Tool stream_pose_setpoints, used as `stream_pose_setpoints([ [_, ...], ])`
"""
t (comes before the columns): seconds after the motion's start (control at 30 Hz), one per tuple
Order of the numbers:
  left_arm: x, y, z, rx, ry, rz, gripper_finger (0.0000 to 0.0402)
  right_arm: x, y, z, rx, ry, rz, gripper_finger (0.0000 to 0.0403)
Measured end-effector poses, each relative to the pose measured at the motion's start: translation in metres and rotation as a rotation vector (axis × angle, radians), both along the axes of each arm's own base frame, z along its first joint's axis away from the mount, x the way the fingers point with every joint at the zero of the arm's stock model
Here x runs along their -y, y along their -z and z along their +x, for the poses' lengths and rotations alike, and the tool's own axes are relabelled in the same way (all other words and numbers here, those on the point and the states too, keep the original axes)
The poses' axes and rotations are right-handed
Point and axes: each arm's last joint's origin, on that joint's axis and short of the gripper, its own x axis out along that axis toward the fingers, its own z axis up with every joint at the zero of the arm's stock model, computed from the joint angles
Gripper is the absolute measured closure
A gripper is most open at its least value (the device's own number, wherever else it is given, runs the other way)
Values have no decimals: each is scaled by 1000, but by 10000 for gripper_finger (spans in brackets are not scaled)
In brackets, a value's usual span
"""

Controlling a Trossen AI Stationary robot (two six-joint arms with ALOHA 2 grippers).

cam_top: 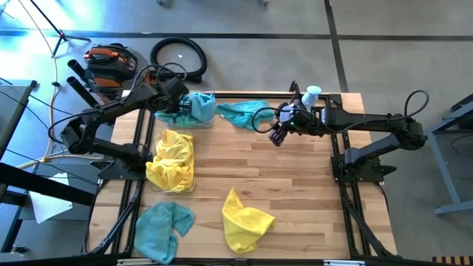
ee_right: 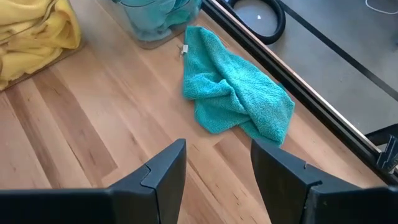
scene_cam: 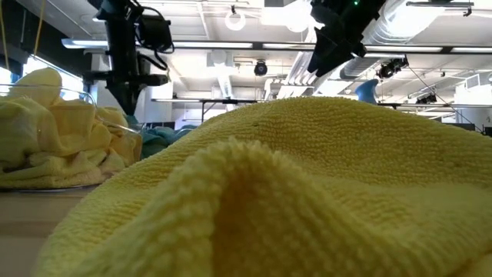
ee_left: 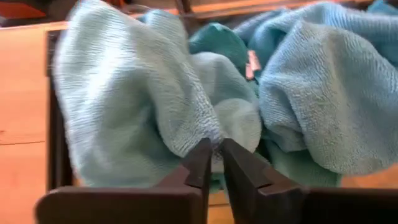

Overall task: Sort microfiber towel by color & place in baskets
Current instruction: Put the blue towel into the top transparent bin

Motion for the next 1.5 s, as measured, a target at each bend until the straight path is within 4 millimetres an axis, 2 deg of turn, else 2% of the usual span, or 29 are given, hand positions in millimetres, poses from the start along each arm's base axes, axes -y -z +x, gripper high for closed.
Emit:
stream_pose_setpoints([
  [0.13, -7, 17, 2, -20, 43, -63, 329, 0, 0, 0, -4, 2, 3, 224],
  [0.23, -11, 19, 3, -85, 155, -77, 298, 0, 1, -1, -8, 15, 14, 224],
  [0.3, -11, 12, 3, -142, 275, -92, 283, 0, 1, -1, -10, 15, 14, 224],
  [0.4, -12, -9, 4, -237, 437, -75, 271, 0, 1, -1, -10, 17, 11, 224],
  [0.53, -16, -37, 2, -420, 531, 4, 269, 1, 1, -2, 3, 67, 0, 224],
  [0.63, -22, -42, 1, -538, 637, -25, 270, 2, 0, -2, 16, 116, -13, 224],
  [0.77, -32, -25, 3, -665, 796, -169, 284, 3, 0, -3, 32, 166, -27, 224],
  [1.0, -47, 16, 16, -720, 936, -425, 316, 4, -1, -3, 61, 231, -29, 224],
  [1.13, -56, 44, 27, -693, 989, -544, 325, 4, -1, -3, 72, 247, -19, 224],
  [1.3, -69, 79, 42, -627, 1021, -594, 328, 4, -1, -3, 92, 272, -1, 224],
  [1.5, -75, 102, 52, -534, 1064, -627, 328, 4, -1, -3, 107, 291, 13, 224],
])
